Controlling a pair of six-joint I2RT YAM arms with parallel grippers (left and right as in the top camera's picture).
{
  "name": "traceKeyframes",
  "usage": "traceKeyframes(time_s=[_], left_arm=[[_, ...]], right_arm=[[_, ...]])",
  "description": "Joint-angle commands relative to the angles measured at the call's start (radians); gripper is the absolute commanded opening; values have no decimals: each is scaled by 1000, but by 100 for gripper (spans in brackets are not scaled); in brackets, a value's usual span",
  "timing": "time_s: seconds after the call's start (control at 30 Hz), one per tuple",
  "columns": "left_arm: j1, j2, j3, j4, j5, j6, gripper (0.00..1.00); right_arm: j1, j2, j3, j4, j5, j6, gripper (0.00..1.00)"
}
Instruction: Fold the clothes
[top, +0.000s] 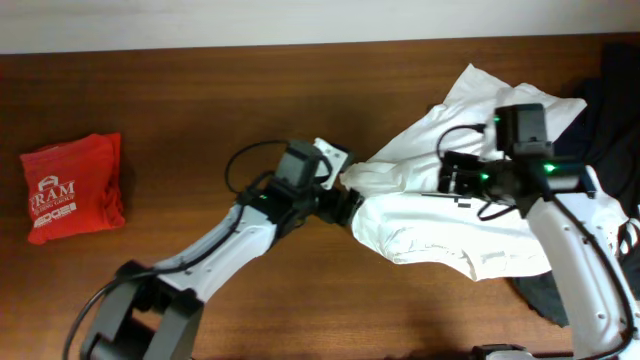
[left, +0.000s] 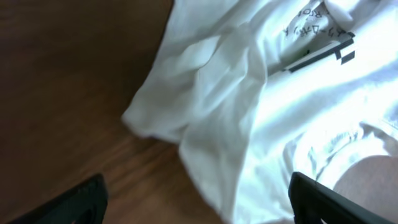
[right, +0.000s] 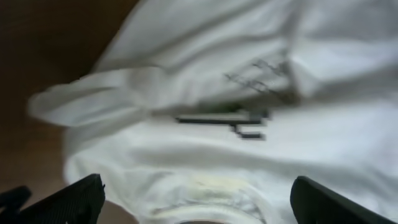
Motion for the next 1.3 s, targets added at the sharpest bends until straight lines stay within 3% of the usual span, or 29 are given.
traceKeyframes(time_s=[0.0,0.07,0.17,0.2,0.23,0.27,0.3,0.33,0.4,0.5,0.6,0.7,0.8,0.83,0.87,0.9,0.93,0.97,1.0,1.03,1.13,1.23,1.27], left_arm=[[-73,68,42,47,-68,2,84],[-107,92,42,62,-110,2,74],[-141,149,42,81,-184,2,72],[-141,159,42,85,-191,0,67],[-140,170,42,101,-191,-2,57],[-140,173,42,107,-205,-2,39],[-140,174,42,105,-217,-2,28],[-140,175,42,102,-225,-2,22],[-140,182,42,91,-250,-2,1],[-117,174,57,80,-253,-2,0],[-11,135,134,-82,-358,-2,0],[176,89,192,-209,-415,-2,0],[414,78,249,-159,-411,-2,0],[462,78,258,-127,-385,-2,4],[495,78,262,-105,-350,-2,34],[530,78,264,-82,-303,-2,55],[569,78,264,-74,-255,-2,66],[603,78,264,-92,-196,-3,93],[622,78,264,-130,-131,-27,99],[632,78,264,-228,1,-37,99],[597,78,264,-480,210,-47,99],[525,78,246,-707,235,-81,99],[497,78,230,-721,226,-81,99]], right_arm=[[-104,-19,8,-40,26,24,99],[-146,-19,8,-63,26,23,99],[-166,-19,8,-73,26,23,99],[-166,-19,8,-74,26,23,99],[-166,-19,8,-76,26,23,99],[-166,-19,8,-78,26,23,99],[-166,-19,8,-78,26,23,99],[-166,-19,8,-78,26,23,99],[-166,-19,8,-78,26,23,99],[-166,-19,8,-82,26,23,99],[-166,-19,8,-82,26,19,99],[-166,-17,8,-82,26,19,99],[-166,-14,7,-83,26,19,99],[-166,-14,7,-86,26,19,99],[-166,-14,7,-89,26,19,99],[-166,-14,7,-92,26,19,99],[-166,-14,7,-97,26,19,99],[-166,-14,7,-98,26,19,99],[-166,-14,7,-98,26,19,98],[-166,-14,7,-97,26,19,99],[-166,-13,7,-97,26,19,99],[-166,-13,7,-97,26,19,99],[-166,-13,7,-97,26,19,99]])
